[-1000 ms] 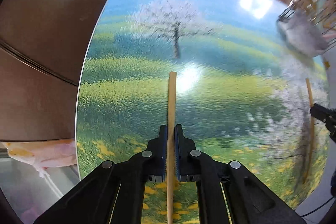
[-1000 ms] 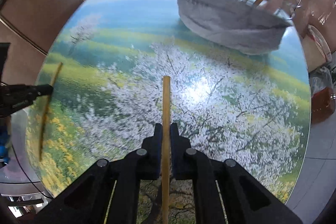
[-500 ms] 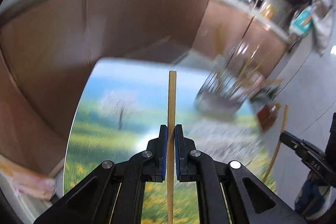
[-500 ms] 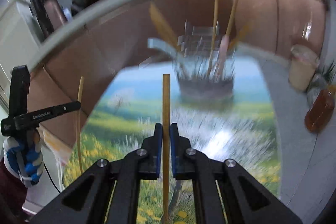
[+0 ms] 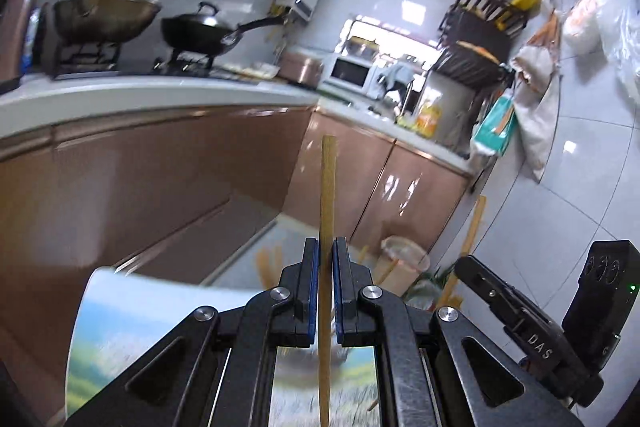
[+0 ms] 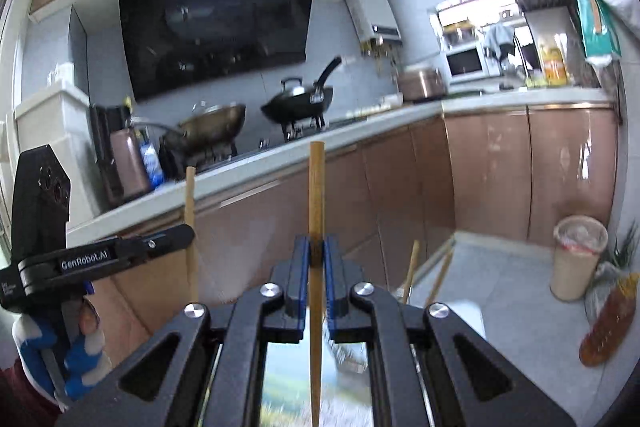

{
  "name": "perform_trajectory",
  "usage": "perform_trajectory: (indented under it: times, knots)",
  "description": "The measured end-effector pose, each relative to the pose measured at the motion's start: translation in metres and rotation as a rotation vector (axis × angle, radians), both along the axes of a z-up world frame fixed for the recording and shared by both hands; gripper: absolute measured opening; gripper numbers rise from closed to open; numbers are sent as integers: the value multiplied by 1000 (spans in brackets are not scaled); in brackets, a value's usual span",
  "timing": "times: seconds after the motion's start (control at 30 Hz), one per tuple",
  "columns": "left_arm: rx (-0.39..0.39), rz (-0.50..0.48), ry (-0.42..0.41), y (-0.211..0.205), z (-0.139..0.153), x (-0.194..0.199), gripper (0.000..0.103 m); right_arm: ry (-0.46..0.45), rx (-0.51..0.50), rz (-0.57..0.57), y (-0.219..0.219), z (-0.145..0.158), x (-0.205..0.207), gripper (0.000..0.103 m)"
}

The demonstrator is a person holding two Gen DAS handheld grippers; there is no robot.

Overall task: Organize utensils
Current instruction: 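Lift both chopsticks upright and carry them over the wire holder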

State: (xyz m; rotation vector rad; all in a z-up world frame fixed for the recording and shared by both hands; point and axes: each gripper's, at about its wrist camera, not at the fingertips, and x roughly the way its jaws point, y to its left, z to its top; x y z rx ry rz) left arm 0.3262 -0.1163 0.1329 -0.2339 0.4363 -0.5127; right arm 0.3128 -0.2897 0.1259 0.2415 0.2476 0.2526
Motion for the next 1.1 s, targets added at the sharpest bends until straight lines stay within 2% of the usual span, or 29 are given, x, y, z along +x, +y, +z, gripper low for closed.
perform_trajectory:
  times: [0.17,0.37,0.7,0.87,0.97,1.1]
  knots:
    - [-14,17,-68,-28,-1,36,7,-61,1,-42,-15,-4,28,6]
    - [-25,87,-101,-53,-33,77,7,-95,-21,-93,-24,-29,51,6]
    - [68,201,-202,-76,-81,102,7,-77,-58,-73,-24,-61,73,6]
    - [85,219,-220,-82,-92,109,7,-54,-81,-75,-21,-73,76,6]
    - [108,230,-262,-88,-96,107,7,-42,-84,-72,-20,-79,79,6]
    - [105,235,-261,-89,-106,110,7,-33,-112,-67,-16,-91,82,7]
